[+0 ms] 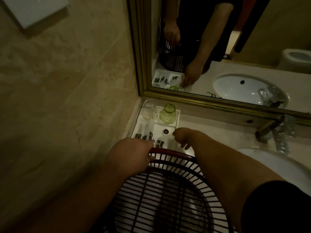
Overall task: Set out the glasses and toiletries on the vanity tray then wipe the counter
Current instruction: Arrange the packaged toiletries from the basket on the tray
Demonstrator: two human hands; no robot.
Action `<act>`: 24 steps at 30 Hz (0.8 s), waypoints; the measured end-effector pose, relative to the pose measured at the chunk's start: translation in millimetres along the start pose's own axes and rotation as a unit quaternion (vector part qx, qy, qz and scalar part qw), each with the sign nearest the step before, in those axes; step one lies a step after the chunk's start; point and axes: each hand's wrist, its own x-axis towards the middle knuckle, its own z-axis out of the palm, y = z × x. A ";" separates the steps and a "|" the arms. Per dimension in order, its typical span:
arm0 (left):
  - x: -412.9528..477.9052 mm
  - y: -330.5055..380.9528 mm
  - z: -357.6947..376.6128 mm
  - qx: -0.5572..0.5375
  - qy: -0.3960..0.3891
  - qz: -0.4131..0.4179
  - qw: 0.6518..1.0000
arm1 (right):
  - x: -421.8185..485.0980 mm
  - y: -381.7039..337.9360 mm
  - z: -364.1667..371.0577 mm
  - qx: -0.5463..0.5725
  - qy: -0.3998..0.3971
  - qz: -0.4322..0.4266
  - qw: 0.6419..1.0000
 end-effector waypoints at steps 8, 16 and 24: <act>0.4 -0.5 -0.2 -0.013 -0.010 -0.007 1.000 | 13.0 -21.7 8.3 -0.158 0.043 -0.099 0.982; 1.6 -2.0 0.0 -0.015 -0.023 -0.013 1.000 | 29.7 -33.0 24.1 -0.214 0.012 -0.092 0.972; 1.6 -1.3 -0.4 -0.021 -0.044 -0.019 0.999 | 18.4 -31.6 15.2 -0.229 0.057 -0.140 0.962</act>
